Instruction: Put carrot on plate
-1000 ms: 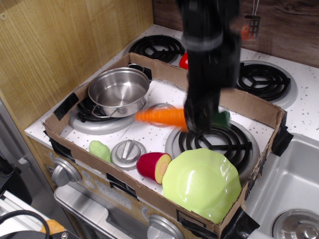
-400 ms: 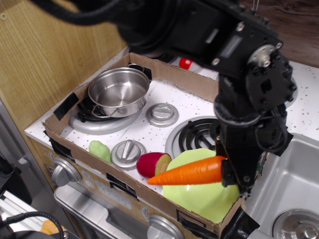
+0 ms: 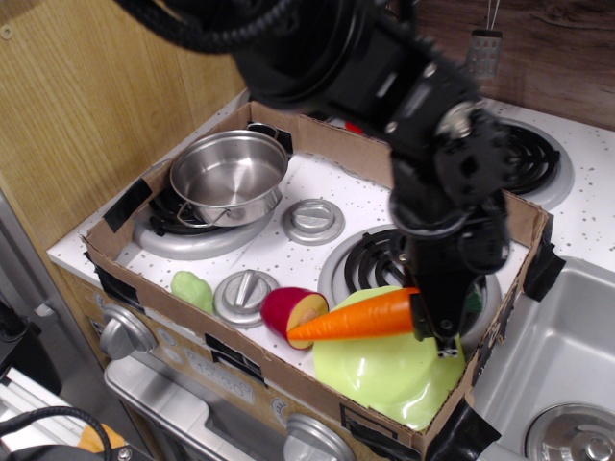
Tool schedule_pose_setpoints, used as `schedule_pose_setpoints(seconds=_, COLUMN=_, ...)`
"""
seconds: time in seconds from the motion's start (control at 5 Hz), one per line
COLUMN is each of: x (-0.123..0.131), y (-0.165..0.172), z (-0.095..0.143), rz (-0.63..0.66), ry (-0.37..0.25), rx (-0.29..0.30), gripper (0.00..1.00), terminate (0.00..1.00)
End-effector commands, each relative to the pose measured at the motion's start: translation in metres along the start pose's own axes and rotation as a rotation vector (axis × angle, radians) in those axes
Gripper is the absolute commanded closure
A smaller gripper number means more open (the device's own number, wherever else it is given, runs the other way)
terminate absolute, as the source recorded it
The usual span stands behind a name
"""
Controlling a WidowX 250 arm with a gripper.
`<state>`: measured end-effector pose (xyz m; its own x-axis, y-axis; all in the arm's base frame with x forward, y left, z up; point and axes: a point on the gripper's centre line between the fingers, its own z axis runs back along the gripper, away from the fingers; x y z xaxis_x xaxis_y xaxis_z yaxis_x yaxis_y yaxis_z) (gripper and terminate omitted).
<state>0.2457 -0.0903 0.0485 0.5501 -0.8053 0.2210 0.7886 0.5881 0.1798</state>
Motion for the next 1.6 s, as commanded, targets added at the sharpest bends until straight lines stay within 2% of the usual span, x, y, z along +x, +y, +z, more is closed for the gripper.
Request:
schedule_pose_setpoints(seconds=0.0, x=0.016, y=0.000, z=-0.007, rz=0.068, ry=-0.058, rx=0.021, gripper=1.00, terminate=0.00)
schedule_pose_setpoints(seconds=0.2, x=0.018, y=-0.001, z=-0.004, rz=0.091, ry=-0.042, rx=0.026, gripper=0.00, terminate=0.00)
schedule_pose_setpoints(seconds=0.4, x=0.020, y=-0.001, z=-0.001, rz=0.086, ry=-0.037, rx=0.041, gripper=0.00, terminate=0.00)
schedule_pose_setpoints(seconds=0.6, x=0.028, y=0.000, z=0.015, rz=0.122, ry=0.004, rx=0.086, gripper=0.00, terminate=0.00)
schedule_pose_setpoints(seconds=0.8, x=0.044, y=0.005, z=0.045, rz=0.125, ry=0.070, rx=0.165, gripper=0.00, terminate=0.00)
schedule_pose_setpoints(seconds=1.0, x=0.058, y=0.016, z=0.074, rz=0.122, ry=0.145, rx=0.144, gripper=0.00, terminate=0.00)
schedule_pose_setpoints(seconds=1.2, x=0.067, y=0.020, z=0.087, rz=0.128, ry=0.158, rx=0.080, gripper=0.00, terminate=0.00)
schedule_pose_setpoints(seconds=1.4, x=0.067, y=0.020, z=0.087, rz=0.128, ry=0.158, rx=0.080, gripper=0.00, terminate=1.00)
